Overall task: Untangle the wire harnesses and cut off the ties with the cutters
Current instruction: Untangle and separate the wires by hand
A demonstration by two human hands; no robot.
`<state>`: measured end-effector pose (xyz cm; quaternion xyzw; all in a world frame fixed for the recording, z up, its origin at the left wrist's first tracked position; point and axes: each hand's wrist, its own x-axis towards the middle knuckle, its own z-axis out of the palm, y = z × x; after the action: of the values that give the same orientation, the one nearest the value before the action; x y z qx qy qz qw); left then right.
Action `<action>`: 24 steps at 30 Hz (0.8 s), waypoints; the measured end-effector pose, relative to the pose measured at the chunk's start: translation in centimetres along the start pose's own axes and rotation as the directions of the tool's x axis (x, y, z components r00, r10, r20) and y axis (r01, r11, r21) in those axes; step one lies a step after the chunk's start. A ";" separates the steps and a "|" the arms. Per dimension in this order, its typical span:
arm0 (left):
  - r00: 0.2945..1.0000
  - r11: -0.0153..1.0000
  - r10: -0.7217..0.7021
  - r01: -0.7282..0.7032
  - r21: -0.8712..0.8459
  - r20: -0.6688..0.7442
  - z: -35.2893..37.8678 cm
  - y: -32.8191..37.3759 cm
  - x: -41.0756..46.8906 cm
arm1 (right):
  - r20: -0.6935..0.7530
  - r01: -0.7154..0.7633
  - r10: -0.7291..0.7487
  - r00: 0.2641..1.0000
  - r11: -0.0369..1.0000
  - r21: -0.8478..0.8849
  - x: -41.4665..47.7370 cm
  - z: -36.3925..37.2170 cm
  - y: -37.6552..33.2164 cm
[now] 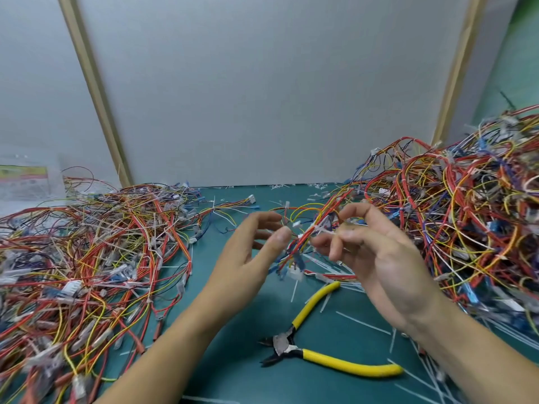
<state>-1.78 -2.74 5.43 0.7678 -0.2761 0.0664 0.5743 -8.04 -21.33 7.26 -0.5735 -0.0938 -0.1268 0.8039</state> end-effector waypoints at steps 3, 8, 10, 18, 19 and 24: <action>0.985 0.988 0.124 -0.112 0.103 -0.120 -0.5 0.4 -0.1 | 0.029 -0.020 0.022 0.999 0.997 -0.076 -0.3 0.3 0.5; 0.985 0.957 0.116 -0.146 0.251 0.130 -0.2 0.5 0.1 | 0.089 0.004 0.014 0.996 0.980 -0.200 -0.6 0.7 0.9; 0.981 0.994 0.060 -0.076 0.082 0.185 -0.2 0.6 0.2 | 0.098 0.013 0.012 0.995 0.968 -0.250 -0.6 0.6 1.1; 0.940 0.993 -0.048 0.081 -0.084 0.336 -1.0 1.0 0.3 | 0.098 0.067 -0.029 0.995 0.908 -0.413 -0.4 0.2 1.3; 0.949 0.994 -0.044 0.073 -0.083 0.313 -1.0 0.9 0.2 | 0.100 0.069 -0.030 0.995 0.907 -0.416 -0.4 0.2 1.3; 0.977 1.000 0.000 0.000 0.002 0.215 -0.5 0.9 0.1 | 0.066 0.133 -0.116 0.991 0.866 -0.481 -0.7 0.6 1.4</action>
<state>-2.08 -2.45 6.41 0.7710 -0.3363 -0.0168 0.5405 -8.21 -20.26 5.99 -0.7514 -0.1098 -0.1878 0.6230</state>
